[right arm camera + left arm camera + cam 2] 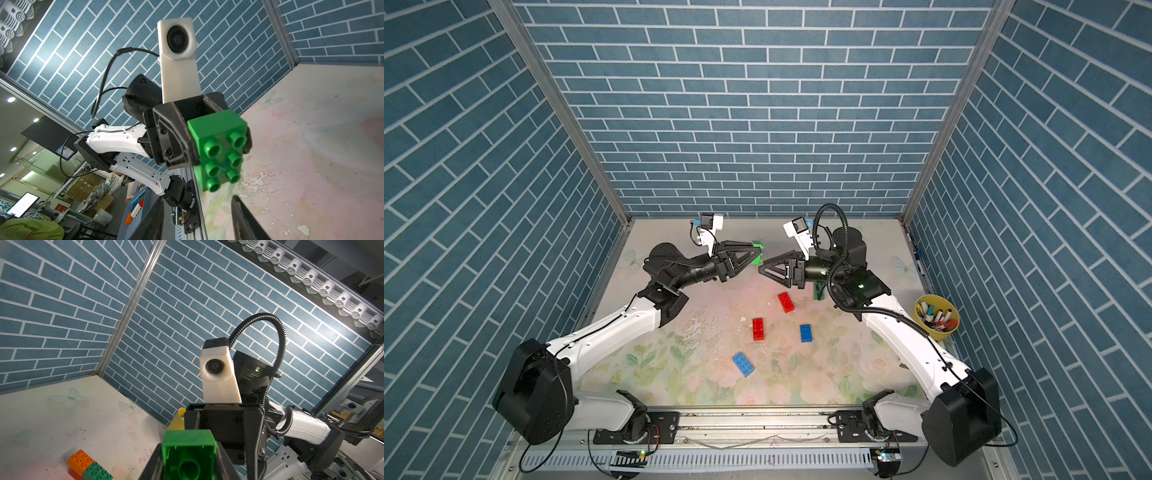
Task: Assemble a rectangle with lego
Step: Pick up the lego brick from the center of the board.
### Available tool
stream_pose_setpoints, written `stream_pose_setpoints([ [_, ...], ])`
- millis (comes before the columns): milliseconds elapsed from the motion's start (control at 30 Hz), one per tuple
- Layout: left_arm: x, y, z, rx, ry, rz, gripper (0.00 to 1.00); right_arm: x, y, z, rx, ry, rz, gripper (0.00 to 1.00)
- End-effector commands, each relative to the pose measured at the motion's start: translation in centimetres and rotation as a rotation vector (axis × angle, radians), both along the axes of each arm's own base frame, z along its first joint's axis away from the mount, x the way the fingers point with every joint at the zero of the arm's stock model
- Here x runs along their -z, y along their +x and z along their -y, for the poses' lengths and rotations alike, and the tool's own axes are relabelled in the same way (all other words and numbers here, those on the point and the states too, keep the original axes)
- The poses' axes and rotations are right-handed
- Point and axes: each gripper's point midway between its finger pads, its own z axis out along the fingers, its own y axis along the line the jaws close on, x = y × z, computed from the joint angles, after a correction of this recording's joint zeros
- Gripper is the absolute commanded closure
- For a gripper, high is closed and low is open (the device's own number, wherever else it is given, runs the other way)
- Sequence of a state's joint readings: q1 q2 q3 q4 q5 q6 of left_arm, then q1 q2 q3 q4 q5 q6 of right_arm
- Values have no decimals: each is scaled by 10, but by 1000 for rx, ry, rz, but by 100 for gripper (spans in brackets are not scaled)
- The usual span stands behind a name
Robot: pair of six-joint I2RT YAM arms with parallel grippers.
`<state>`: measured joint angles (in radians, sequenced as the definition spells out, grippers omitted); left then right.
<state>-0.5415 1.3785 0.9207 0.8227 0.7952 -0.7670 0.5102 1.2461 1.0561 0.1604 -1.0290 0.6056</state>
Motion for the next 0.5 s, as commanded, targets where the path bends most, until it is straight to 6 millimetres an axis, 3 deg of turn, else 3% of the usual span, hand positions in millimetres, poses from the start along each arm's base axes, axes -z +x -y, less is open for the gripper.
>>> stream_pose_setpoints([
  [0, -23, -9, -2, 41, -43, 53, 89, -26, 1, -3, -18, 48, 126, 44],
  [467, -30, -17, -1, 80, -85, 46, 88, -30, 13, -11, -7, 58, 128, 41],
])
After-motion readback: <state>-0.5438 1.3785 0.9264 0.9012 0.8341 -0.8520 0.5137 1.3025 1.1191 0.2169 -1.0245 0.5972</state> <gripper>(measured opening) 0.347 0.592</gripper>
